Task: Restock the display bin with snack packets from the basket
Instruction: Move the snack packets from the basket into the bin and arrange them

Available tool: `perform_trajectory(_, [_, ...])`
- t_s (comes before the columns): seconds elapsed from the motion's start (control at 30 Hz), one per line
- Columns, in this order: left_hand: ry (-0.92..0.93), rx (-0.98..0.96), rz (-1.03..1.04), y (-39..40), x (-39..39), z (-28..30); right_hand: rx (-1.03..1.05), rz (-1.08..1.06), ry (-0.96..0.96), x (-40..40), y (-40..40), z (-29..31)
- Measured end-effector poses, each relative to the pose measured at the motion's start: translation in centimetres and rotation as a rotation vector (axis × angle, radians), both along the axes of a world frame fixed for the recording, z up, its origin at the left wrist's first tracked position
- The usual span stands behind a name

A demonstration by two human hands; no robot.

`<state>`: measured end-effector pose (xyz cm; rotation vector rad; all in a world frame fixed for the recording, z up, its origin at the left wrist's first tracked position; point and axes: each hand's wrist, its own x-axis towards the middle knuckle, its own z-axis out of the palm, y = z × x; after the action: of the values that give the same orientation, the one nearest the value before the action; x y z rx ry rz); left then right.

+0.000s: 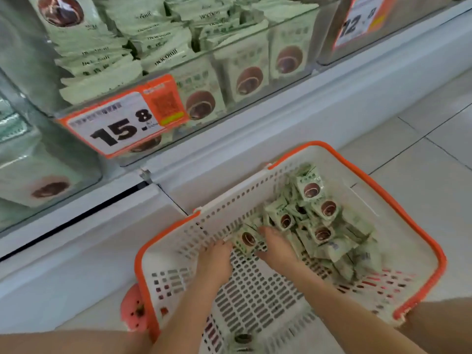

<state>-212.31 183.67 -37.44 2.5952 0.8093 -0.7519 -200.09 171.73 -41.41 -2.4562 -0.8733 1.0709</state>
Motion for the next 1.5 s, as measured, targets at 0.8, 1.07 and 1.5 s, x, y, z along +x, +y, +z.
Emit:
perform_trajectory(0.8, [-0.311, -0.031, 0.086, -2.0, 0.0, 8.8, 0.196, -0.297, 0.819, -0.6, -1.6, 12.4])
perform_trajectory(1.07, [-0.475, 0.356, -0.397, -0.3, -2.1, 22.9, 0.454, 0.079, 0.297, -0.3, -0.2, 26.6])
perform_trajectory(1.5, [-0.873, 0.867, -0.204, 10.1, -2.6, 29.4, 0.94, 0.005, -0.305, 3.4, 17.0, 41.2])
